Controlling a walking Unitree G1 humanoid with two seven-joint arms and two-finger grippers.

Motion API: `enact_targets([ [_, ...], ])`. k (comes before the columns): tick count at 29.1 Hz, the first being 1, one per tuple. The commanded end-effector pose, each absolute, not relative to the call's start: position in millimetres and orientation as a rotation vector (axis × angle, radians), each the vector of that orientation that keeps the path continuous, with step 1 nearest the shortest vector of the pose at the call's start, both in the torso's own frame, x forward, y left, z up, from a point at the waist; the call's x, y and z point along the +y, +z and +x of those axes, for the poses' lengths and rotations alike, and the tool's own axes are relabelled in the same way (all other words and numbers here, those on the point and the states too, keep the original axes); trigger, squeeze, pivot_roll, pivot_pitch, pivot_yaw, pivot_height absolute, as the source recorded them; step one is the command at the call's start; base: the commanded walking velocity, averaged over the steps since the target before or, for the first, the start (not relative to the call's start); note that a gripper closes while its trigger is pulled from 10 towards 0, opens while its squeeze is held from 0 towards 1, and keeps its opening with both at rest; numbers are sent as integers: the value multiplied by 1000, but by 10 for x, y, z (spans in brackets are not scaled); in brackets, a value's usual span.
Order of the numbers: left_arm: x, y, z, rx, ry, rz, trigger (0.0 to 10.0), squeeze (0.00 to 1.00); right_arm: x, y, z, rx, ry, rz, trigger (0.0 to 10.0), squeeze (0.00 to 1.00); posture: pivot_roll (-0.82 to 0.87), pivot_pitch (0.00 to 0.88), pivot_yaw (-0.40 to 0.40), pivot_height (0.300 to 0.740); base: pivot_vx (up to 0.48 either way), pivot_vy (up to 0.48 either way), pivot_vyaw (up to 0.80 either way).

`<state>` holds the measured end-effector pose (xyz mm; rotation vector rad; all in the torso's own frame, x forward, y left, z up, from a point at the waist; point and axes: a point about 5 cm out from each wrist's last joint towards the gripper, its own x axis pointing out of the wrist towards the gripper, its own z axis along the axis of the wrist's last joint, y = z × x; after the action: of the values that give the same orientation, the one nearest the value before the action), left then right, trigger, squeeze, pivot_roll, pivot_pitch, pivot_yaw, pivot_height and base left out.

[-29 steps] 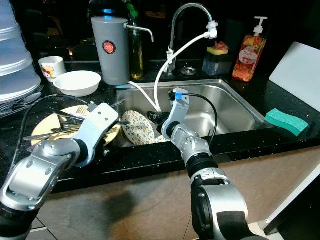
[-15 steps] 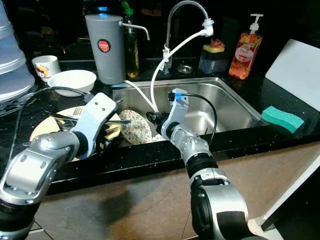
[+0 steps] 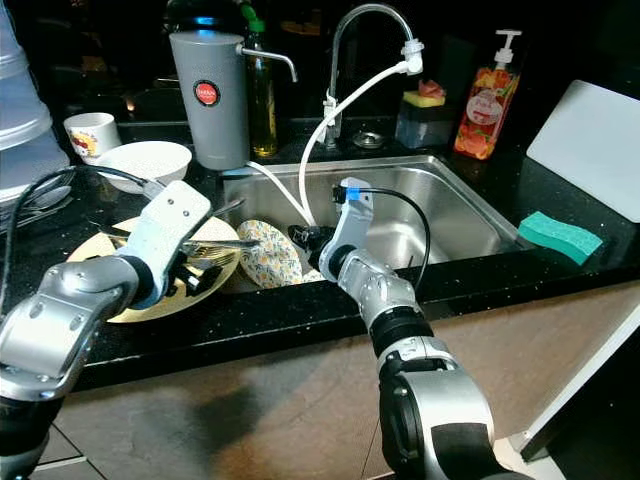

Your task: Kitchen organization

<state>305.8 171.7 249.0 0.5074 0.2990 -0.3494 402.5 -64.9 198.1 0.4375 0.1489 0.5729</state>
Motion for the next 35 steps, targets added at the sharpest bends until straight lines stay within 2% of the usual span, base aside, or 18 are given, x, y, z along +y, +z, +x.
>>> enact_targets([
  [1, 1734, 2577, 3089, 239, -325, 509, 10000, 0, -622, 1964, 4012, 163, 586, 432, 10000, 0, 28, 0, -68, 740, 0, 0, 0],
  [14, 1800, 2962, 3230, -120, -117, 375, 10000, 0, -584, 1955, 4000, 174, 605, 428, 10000, 0, 29, 0, -76, 740, 0, 0, 0],
  [18, 1929, 2908, 3276, -112, -26, 338, 10000, 0, -579, 1972, 4003, 168, 605, 430, 10000, 0, 28, 0, -74, 740, 0, 0, 0],
  [27, 2031, 2783, 3314, -114, 36, 232, 10000, 0, -585, 2003, 4006, 133, 588, 457, 10000, 0, 24, 0, -73, 740, 0, 0, 0],
  [35, 2117, 2528, 3399, -71, 57, 270, 10000, 0, -642, 2124, 4017, 1, 536, 416, 10000, 0, 31, 0, -64, 740, 0, 0, 0],
])
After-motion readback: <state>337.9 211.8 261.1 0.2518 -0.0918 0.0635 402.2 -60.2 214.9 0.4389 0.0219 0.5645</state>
